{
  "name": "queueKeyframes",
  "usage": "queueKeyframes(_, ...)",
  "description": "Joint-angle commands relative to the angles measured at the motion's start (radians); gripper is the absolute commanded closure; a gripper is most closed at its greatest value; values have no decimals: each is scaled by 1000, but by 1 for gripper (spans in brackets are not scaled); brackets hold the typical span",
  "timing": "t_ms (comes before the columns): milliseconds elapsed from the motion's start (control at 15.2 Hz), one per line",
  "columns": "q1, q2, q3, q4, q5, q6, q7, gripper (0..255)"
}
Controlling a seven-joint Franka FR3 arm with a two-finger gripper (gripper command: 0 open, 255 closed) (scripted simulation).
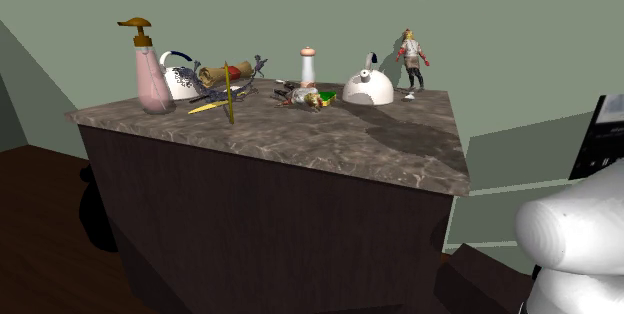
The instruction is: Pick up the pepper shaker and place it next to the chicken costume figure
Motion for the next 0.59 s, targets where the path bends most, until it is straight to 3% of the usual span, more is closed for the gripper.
queueKeyframes(0,-1,51,-36,48,18,1,-46,255)
queueKeyframes(528,-19,272,-151,276,116,-26,-207,255)
